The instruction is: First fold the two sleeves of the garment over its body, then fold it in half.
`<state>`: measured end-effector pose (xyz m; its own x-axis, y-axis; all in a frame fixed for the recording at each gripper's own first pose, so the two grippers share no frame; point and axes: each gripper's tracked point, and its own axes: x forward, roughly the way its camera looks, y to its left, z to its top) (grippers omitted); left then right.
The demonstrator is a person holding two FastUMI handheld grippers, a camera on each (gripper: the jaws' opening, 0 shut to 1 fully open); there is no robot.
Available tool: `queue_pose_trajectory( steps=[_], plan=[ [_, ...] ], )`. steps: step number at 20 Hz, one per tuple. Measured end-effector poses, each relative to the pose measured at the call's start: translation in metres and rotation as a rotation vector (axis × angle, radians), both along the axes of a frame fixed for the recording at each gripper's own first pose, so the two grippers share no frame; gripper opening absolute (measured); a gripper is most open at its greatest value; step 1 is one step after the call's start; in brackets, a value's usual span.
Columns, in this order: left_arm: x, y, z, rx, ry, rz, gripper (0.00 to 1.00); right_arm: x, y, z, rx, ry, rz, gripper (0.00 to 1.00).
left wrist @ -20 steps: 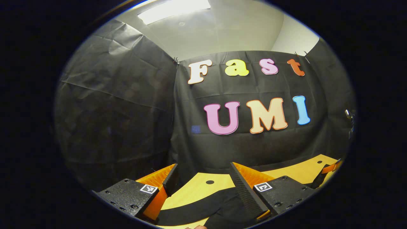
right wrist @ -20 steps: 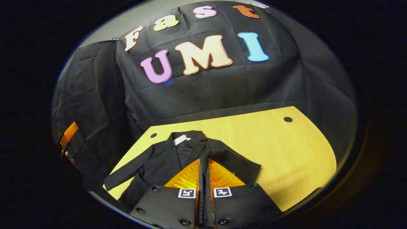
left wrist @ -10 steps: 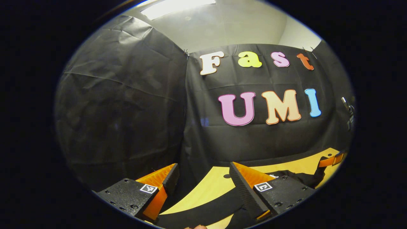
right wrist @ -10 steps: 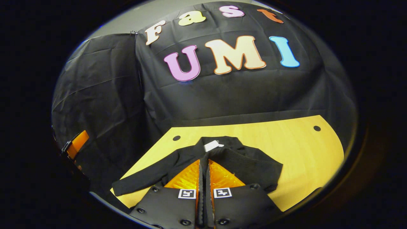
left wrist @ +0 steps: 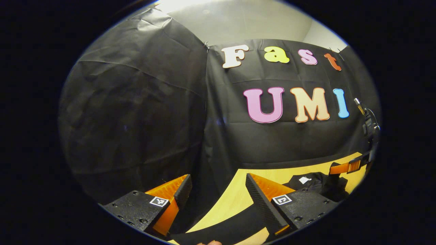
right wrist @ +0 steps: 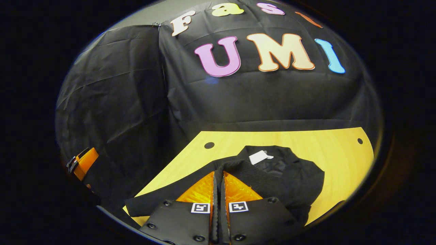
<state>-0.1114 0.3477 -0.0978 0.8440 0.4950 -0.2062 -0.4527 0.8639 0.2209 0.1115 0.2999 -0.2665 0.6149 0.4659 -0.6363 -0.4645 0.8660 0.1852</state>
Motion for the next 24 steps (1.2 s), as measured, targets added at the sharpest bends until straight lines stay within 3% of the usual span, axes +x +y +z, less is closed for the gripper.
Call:
queue_pose_trajectory(
  steps=[4,5,6,8,11,15,23,24],
  plan=[
    [-0.022,0.020,-0.027,-0.011,0.065,0.025,0.95,0.000,0.029,-0.025,-0.022,0.037,0.017,0.06],
    [-0.028,0.025,-0.037,-0.021,0.085,0.033,0.99,0.001,0.031,-0.024,-0.021,0.034,0.010,0.05],
    [-0.036,0.027,-0.048,-0.033,0.111,0.041,0.94,0.004,0.034,-0.018,-0.012,0.009,-0.003,0.36],
    [-0.053,0.032,-0.076,-0.058,0.179,0.057,0.95,0.014,0.030,-0.005,-0.013,-0.047,-0.034,1.00],
    [-0.072,0.035,-0.113,-0.107,0.255,0.077,0.95,0.013,0.021,-0.004,-0.029,-0.061,-0.047,0.94],
    [-0.092,0.037,-0.162,-0.198,0.339,0.138,0.95,0.007,0.000,0.000,-0.060,-0.066,-0.064,0.98],
    [-0.139,0.036,-0.221,-0.330,0.472,0.243,0.96,-0.005,-0.029,-0.005,-0.114,-0.045,-0.083,0.93],
    [-0.142,0.034,-0.226,-0.339,0.482,0.256,0.96,-0.006,-0.030,-0.004,-0.119,-0.047,-0.081,0.97]
  ],
)
